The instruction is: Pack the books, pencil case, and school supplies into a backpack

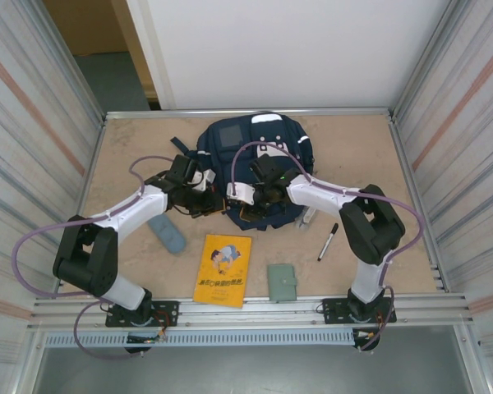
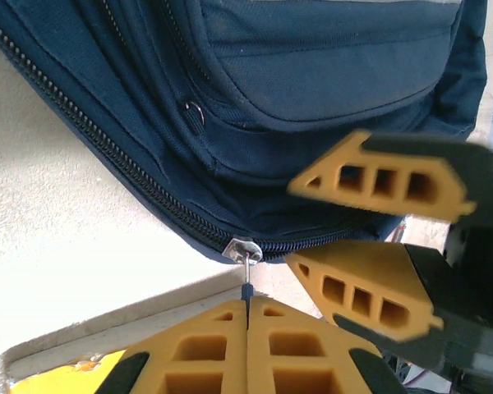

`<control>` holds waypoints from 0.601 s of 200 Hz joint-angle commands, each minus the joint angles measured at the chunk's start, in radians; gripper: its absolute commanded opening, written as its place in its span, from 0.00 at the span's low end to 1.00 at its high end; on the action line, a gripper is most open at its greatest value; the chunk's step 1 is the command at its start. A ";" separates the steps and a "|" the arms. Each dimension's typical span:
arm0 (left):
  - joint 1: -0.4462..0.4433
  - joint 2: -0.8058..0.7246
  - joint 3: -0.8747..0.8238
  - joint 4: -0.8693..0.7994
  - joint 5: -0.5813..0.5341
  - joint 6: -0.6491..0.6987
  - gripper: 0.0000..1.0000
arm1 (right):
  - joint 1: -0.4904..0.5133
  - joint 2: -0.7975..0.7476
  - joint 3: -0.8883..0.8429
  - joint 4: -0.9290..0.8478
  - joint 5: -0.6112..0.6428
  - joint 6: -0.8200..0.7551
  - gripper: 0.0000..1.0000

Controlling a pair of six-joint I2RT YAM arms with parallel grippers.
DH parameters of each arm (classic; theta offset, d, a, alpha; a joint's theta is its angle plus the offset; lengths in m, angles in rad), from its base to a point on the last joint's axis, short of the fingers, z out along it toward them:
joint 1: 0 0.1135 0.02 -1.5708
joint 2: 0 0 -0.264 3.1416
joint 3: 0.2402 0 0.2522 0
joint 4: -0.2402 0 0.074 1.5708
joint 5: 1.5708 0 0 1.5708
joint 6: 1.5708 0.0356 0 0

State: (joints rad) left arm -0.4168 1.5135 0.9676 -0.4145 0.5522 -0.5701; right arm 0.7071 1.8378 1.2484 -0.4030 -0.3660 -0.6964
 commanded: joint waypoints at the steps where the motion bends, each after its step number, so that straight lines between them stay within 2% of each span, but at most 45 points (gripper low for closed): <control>1: 0.032 -0.015 -0.018 0.003 -0.008 0.027 0.00 | 0.004 0.003 0.036 -0.117 -0.011 -0.013 0.13; 32: 0.107 -0.013 -0.013 -0.029 -0.069 0.054 0.00 | 0.005 -0.053 0.020 -0.172 -0.031 -0.100 0.00; 59: 0.151 -0.011 -0.015 0.020 -0.167 0.062 0.00 | 0.003 -0.097 0.020 -0.204 0.011 -0.155 0.00; 69: 0.169 0.016 -0.008 0.044 -0.143 0.062 0.00 | 0.000 -0.112 0.022 -0.209 0.024 -0.162 0.00; 87: 0.166 0.045 0.041 0.054 -0.036 0.068 0.00 | -0.014 -0.133 0.016 -0.192 0.014 -0.155 0.00; 120: 0.037 -0.074 0.006 0.135 0.009 0.155 0.44 | -0.032 -0.156 -0.008 -0.151 -0.040 -0.140 0.00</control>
State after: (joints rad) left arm -0.2890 1.5345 0.9745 -0.3500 0.4957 -0.5106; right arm 0.6872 1.7367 1.2572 -0.5610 -0.3603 -0.8238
